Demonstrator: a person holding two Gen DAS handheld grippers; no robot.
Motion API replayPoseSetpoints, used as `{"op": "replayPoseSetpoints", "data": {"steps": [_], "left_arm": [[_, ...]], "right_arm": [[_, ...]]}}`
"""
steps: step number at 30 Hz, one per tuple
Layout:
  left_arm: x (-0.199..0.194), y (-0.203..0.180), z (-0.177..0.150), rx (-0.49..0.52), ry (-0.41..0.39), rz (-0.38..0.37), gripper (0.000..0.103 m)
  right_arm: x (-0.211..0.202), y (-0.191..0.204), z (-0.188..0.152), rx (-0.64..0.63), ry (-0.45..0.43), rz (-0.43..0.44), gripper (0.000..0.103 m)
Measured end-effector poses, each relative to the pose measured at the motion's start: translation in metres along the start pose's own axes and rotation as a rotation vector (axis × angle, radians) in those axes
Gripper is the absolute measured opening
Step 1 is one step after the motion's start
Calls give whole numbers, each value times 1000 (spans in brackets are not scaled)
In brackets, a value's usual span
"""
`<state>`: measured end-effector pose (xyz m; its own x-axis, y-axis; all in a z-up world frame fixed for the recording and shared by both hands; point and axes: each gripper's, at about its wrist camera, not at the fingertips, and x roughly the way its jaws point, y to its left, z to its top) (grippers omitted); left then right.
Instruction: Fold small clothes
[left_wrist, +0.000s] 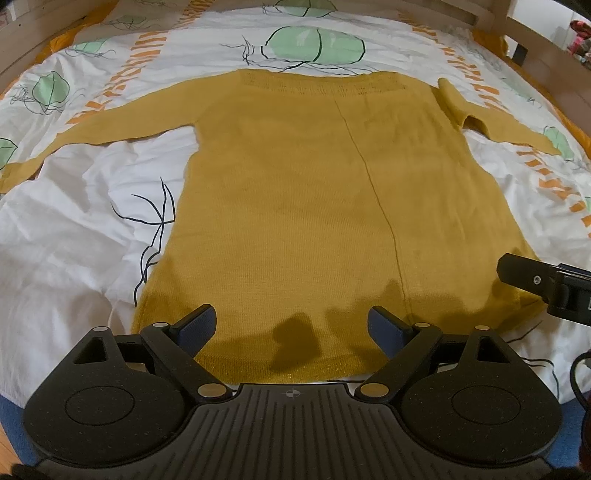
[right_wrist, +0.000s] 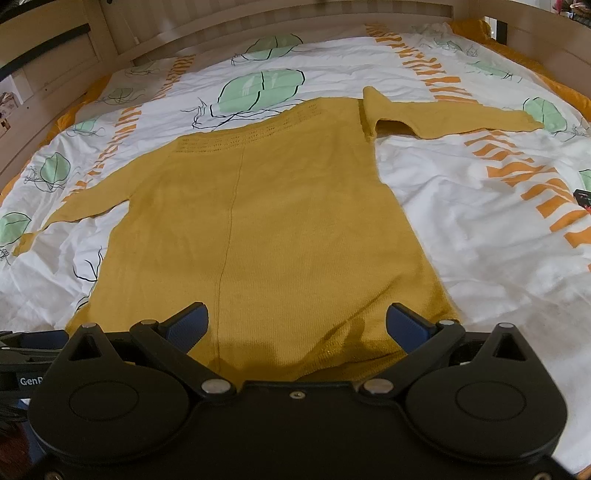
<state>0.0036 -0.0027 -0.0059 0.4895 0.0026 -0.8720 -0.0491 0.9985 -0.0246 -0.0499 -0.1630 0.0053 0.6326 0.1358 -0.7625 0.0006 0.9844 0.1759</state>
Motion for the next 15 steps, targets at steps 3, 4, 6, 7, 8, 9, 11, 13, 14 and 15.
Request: {"op": "replayPoseSetpoints", "data": {"steps": [3, 4, 6, 7, 8, 9, 11, 13, 14, 15], "left_arm": [[1, 0, 1, -1, 4, 0, 89], [1, 0, 1, -1, 5, -1, 89], [2, 1, 1, 0, 7, -1, 89], [2, 1, 2, 0, 7, -1, 89], [3, 1, 2, 0, 8, -2, 89], [3, 1, 2, 0, 9, -2, 89], [3, 1, 2, 0, 11, -2, 89], [4, 1, 3, -1, 13, -3, 89], [5, 1, 3, -1, 14, -3, 89], [5, 2, 3, -2, 15, -3, 89]], "right_arm": [[1, 0, 0, 1, 3, 3, 102], [1, 0, 1, 1, 4, 4, 102], [1, 1, 1, 2, 5, 5, 102], [2, 1, 1, 2, 5, 5, 102], [2, 0, 1, 2, 6, 5, 102], [2, 0, 1, 2, 6, 5, 102], [3, 0, 1, 4, 10, 7, 102], [4, 0, 1, 6, 13, 9, 102], [5, 0, 2, 8, 16, 10, 102], [5, 1, 1, 10, 19, 12, 102]]}}
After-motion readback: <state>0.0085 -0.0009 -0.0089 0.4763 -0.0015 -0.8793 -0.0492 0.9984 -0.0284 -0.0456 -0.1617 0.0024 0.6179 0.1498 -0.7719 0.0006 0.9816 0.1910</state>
